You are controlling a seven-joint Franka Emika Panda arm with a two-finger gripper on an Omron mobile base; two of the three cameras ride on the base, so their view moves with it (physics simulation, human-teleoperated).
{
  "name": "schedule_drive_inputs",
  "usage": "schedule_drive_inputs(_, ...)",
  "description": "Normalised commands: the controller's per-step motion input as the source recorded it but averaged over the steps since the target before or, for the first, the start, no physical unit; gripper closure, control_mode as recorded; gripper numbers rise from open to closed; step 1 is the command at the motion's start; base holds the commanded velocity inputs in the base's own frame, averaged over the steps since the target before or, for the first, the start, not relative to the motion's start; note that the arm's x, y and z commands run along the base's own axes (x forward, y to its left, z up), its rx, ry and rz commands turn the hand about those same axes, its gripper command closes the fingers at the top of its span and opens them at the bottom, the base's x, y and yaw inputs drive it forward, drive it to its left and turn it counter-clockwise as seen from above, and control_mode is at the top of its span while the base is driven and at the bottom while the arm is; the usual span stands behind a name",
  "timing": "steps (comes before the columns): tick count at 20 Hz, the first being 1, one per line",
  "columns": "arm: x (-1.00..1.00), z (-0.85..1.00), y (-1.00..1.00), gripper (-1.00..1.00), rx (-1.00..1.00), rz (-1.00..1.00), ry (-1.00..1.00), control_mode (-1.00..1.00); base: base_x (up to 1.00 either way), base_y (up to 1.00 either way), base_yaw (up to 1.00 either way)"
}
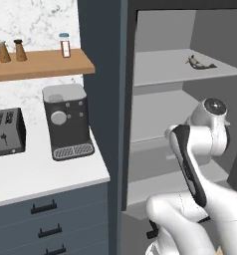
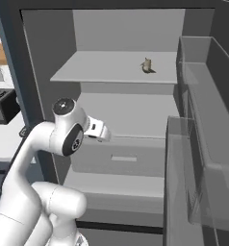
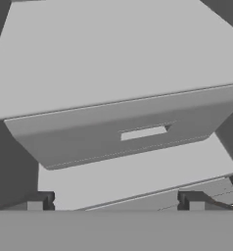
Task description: Place one cucumber and one fish in each tupperware on the nearby counter, to pack two identical lunches.
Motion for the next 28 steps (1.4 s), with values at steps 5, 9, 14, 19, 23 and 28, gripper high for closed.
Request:
schedule_drive_inputs(5,0.01,1.00,-0.43,-1.00,-0.05,-0.03,0.00,-1.00,0.00,0.00,0.00)
schedule_drive_inputs(9,0.00,0.99,-0.54,-1.00,-0.05,-0.06,0.00,-1.00,0.00,0.00,0.00)
schedule_drive_inputs(14,0.14,0.91,-0.58,-1.00,0.00,-0.04,0.00,-1.00,0.00,0.00,0.00)
schedule_drive_inputs(19,0.31,0.23,-0.59,-1.00,0.00,-0.01,0.00,-1.00,0.00,0.00,0.00)
schedule_drive_inputs(23,0.69,0.01,-0.29,-1.00,0.00,0.00,0.00,-1.00,0.00,0.00,0.00)
schedule_drive_inputs(28,0.78,0.02,-0.10,-1.00,0.00,0.00,0.02,-1.00,0.00,0.00,0.00)
